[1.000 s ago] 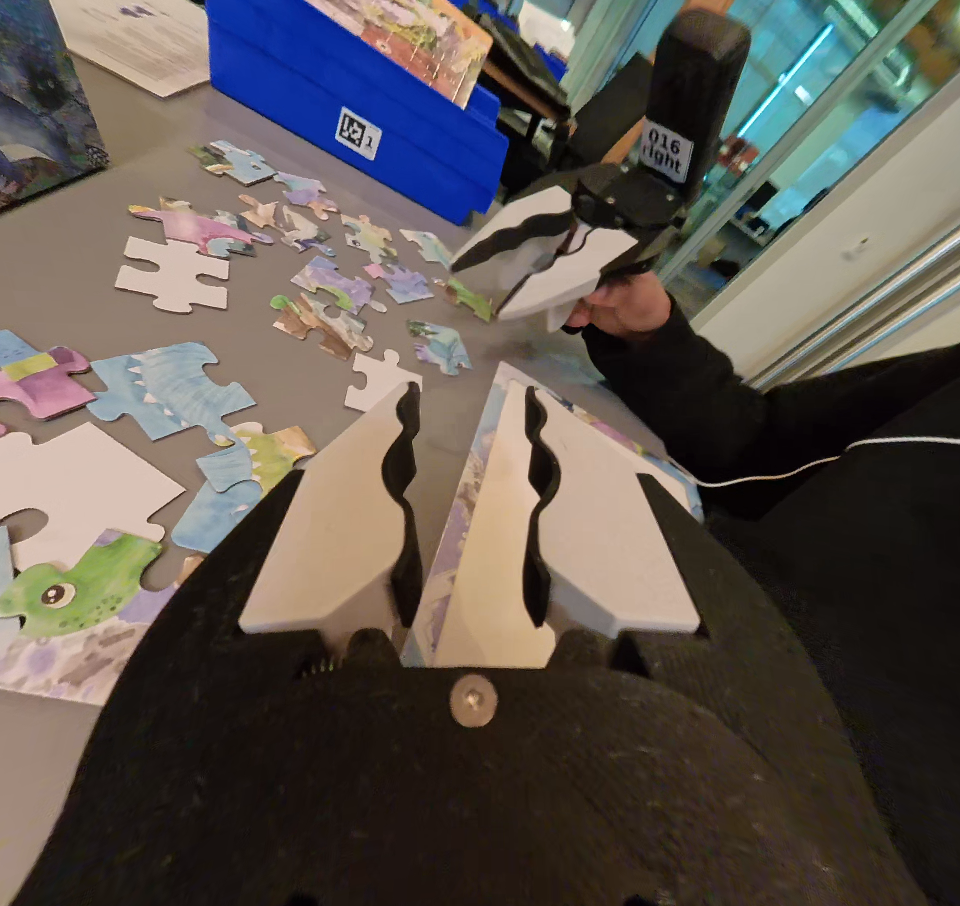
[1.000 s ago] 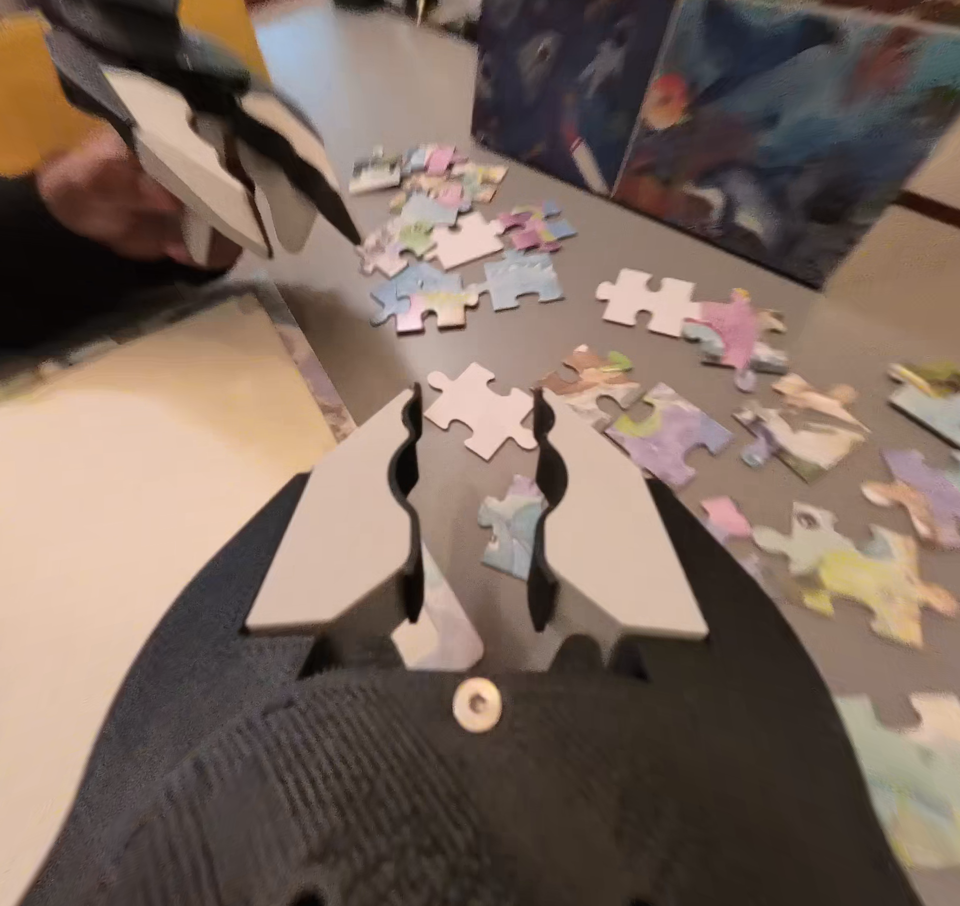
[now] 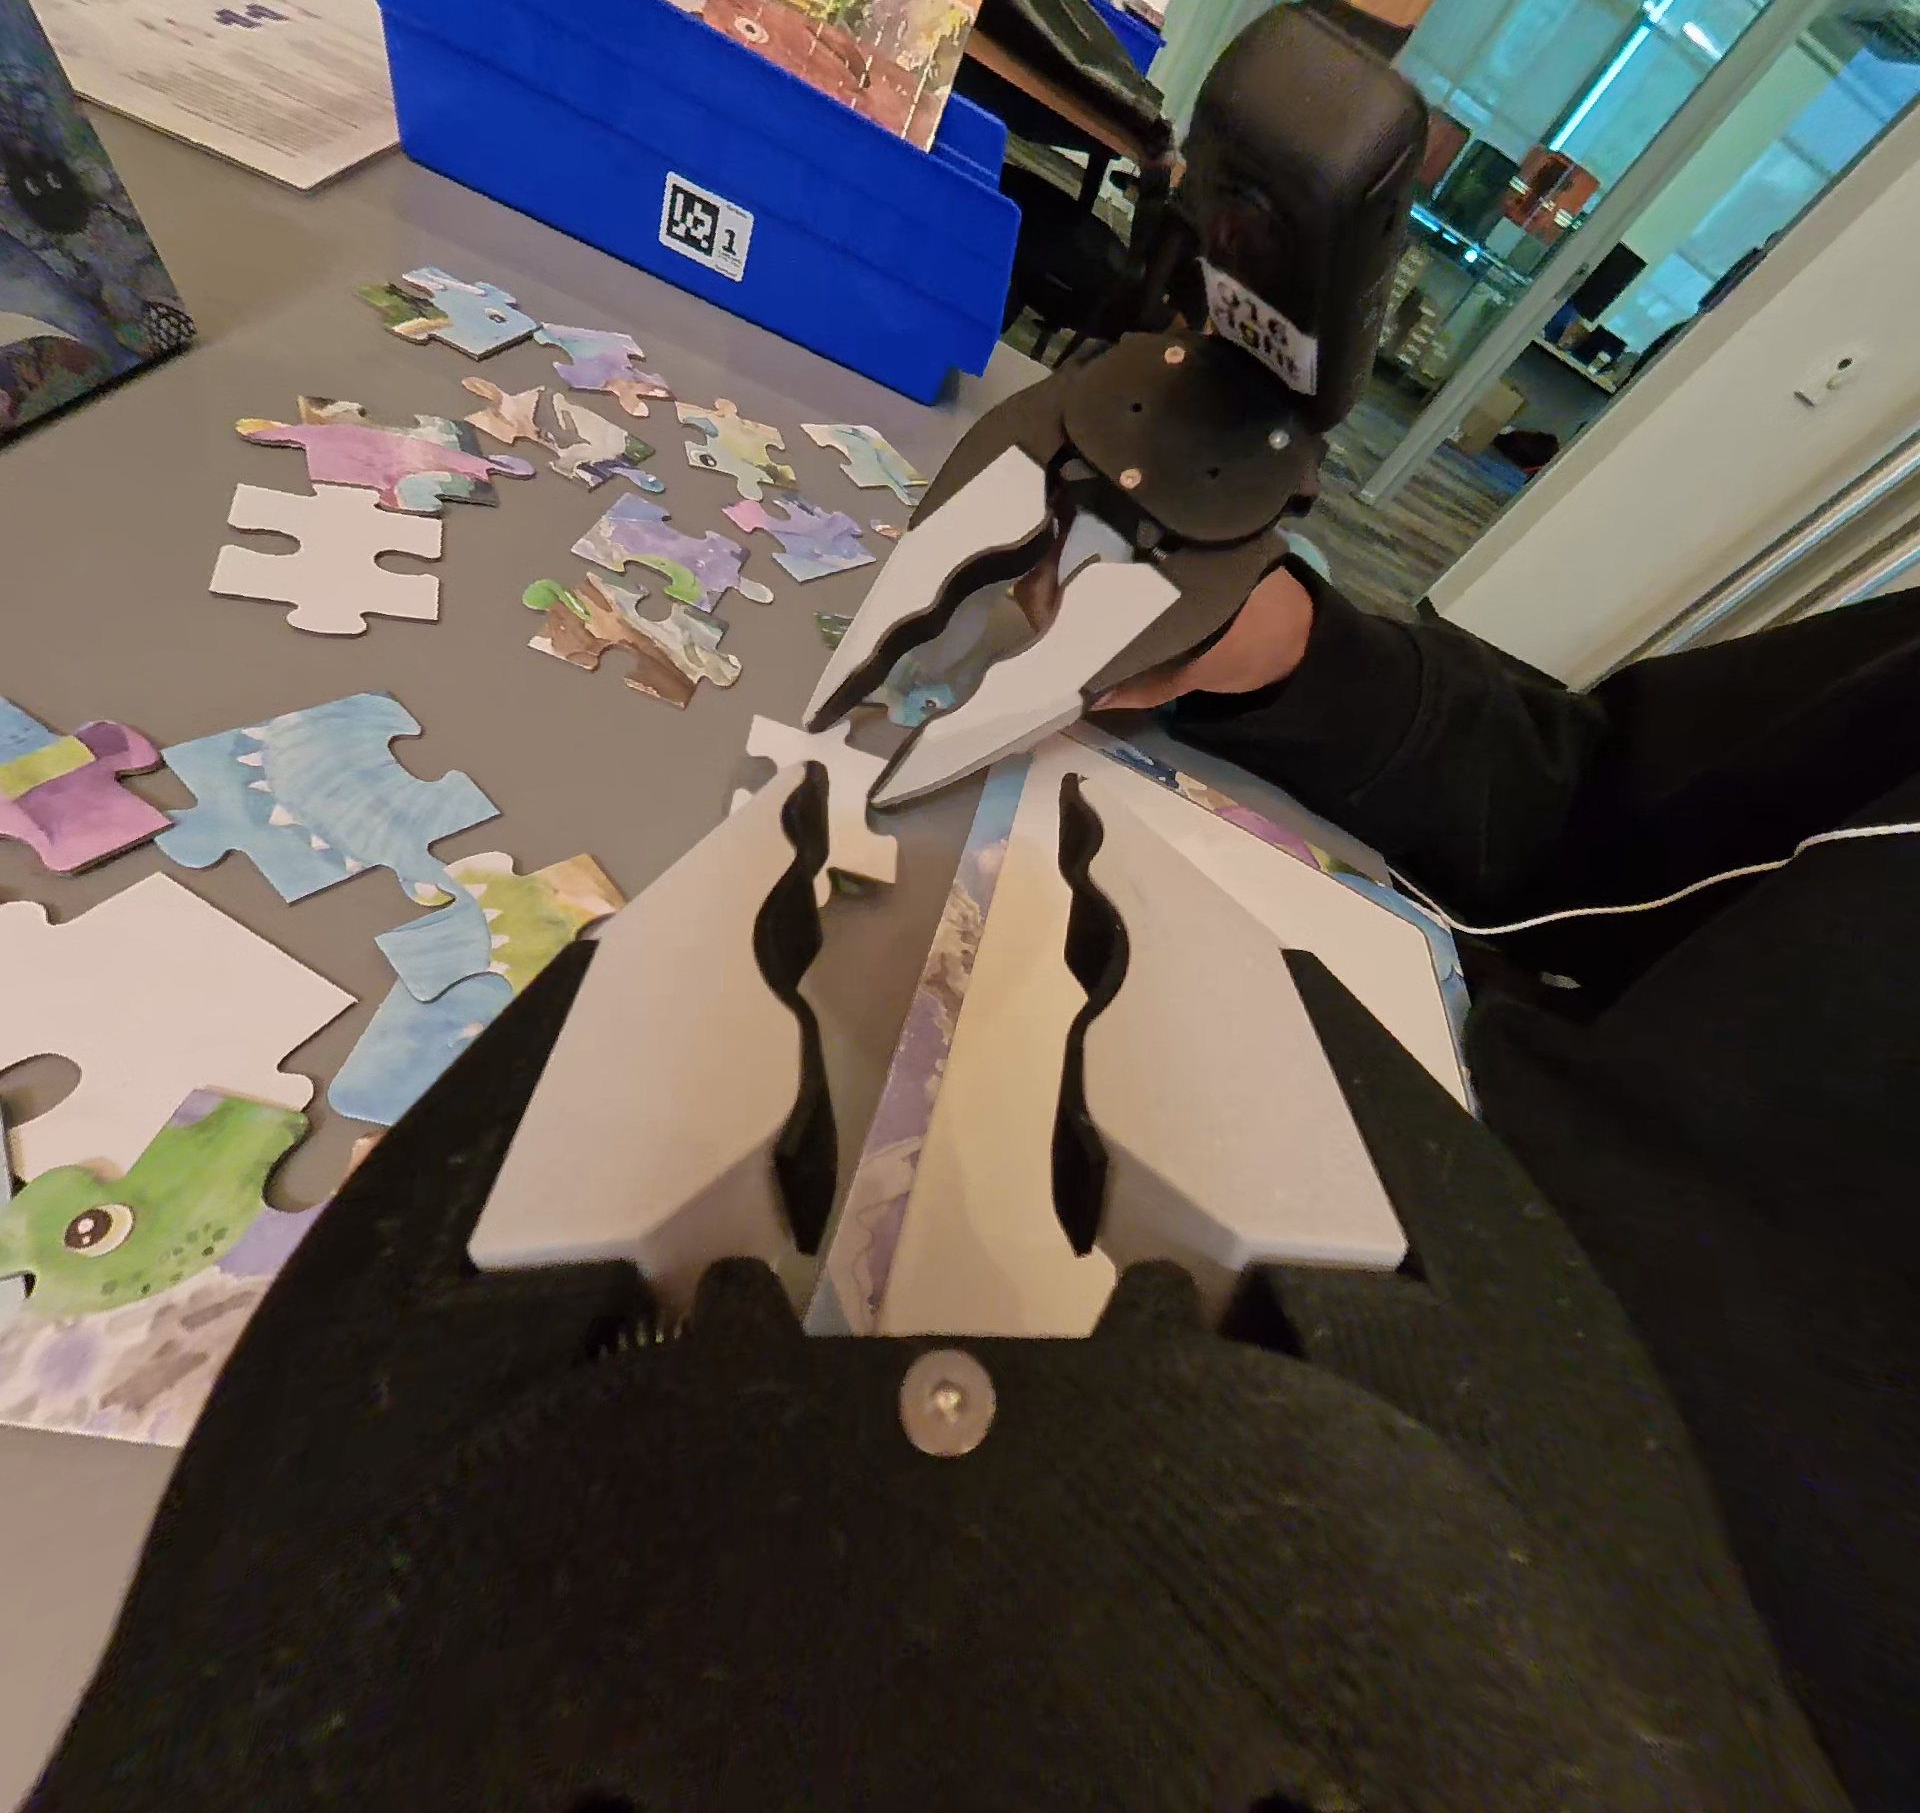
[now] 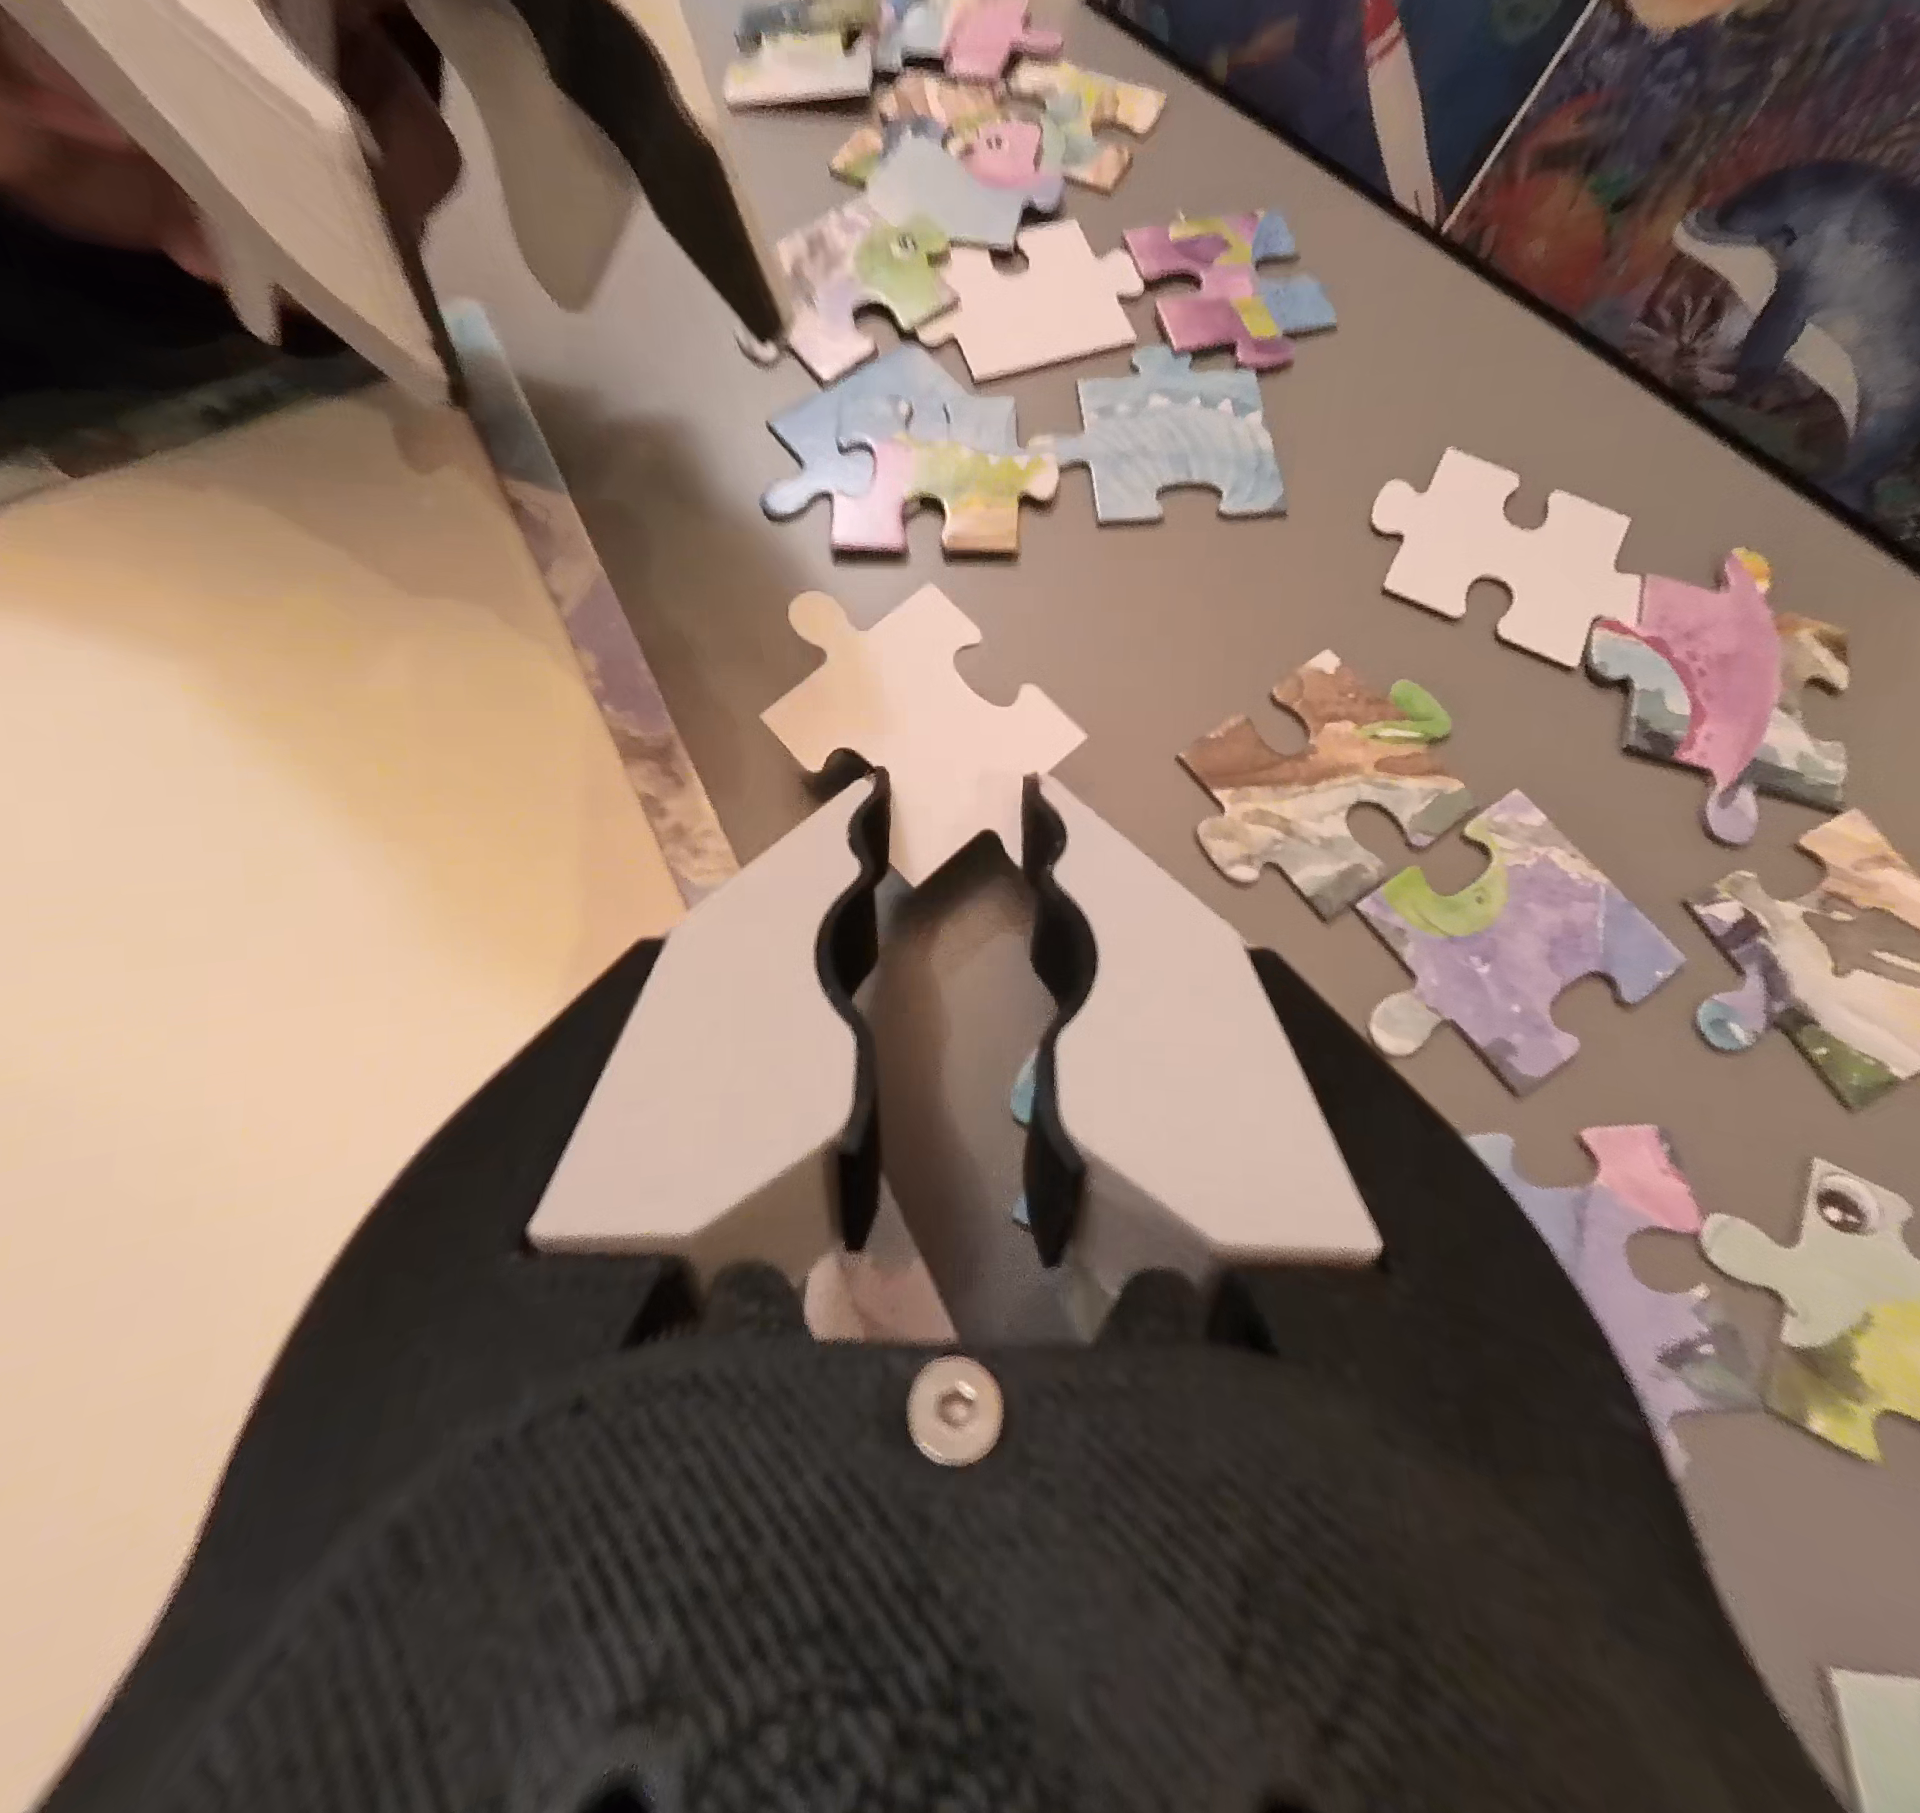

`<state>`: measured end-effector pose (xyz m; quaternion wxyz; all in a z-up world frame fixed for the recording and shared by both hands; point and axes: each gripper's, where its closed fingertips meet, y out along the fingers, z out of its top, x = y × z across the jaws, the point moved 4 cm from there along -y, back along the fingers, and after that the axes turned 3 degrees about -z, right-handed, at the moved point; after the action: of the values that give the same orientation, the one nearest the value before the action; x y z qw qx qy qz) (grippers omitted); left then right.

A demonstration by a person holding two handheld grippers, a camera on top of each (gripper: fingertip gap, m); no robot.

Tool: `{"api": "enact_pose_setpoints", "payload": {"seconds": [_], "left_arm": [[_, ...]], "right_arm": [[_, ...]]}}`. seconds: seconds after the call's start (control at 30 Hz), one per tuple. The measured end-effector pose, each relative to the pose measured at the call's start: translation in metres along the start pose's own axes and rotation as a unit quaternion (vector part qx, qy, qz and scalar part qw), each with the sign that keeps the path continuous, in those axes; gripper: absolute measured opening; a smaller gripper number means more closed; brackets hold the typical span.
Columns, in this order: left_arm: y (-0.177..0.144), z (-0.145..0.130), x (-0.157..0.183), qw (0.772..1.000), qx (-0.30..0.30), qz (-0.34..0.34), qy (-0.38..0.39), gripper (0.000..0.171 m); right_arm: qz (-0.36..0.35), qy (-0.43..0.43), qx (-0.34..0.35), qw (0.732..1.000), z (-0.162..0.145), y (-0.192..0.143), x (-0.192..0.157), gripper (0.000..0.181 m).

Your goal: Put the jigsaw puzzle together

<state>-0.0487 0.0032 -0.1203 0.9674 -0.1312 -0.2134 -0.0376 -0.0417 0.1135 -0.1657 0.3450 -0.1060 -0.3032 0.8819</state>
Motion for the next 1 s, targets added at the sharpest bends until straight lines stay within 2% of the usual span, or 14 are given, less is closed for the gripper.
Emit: {"api": "enact_pose_setpoints", "payload": {"seconds": [0.2,0.3,0.43,0.53,0.7,0.73,0.8,0.93,1.0], "left_arm": [[0.003,0.001,0.003,0.998,0.0,0.017,0.055,0.064],[0.007,-0.002,0.015,0.988,-0.009,0.022,0.153,0.062],[0.01,-0.006,0.02,0.942,-0.048,0.112,0.314,0.056],[0.011,-0.005,0.023,0.9,-0.045,0.175,0.398,0.047],[0.012,-0.008,0.031,0.826,-0.005,0.229,0.515,0.005],[0.012,-0.008,0.033,0.816,0.002,0.231,0.529,0.004],[0.012,-0.009,0.03,0.822,-0.01,0.232,0.52,0.0],[0.009,-0.004,0.026,0.865,0.003,0.223,0.45,0.0],[0.006,0.003,0.021,0.898,0.027,0.221,0.38,0.0]], "right_arm": [[0.104,0.093,0.09,0.986,0.018,-0.016,-0.006,0.023],[0.168,0.13,0.118,0.97,0.024,-0.022,-0.012,0.023],[0.222,0.158,0.143,0.951,0.028,-0.031,-0.015,0.023],[0.245,0.169,0.135,0.945,0.025,-0.03,-0.018,0.023],[0.253,0.164,0.122,0.946,0.024,-0.028,-0.023,0.023],[0.253,0.164,0.123,0.945,0.024,-0.028,-0.023,0.023],[0.24,0.166,0.126,0.948,0.023,-0.027,-0.019,0.02],[0.232,0.184,0.179,0.938,0.032,-0.036,-0.01,0.033],[0.214,0.176,0.208,0.938,0.036,-0.042,-0.004,0.043]]}}
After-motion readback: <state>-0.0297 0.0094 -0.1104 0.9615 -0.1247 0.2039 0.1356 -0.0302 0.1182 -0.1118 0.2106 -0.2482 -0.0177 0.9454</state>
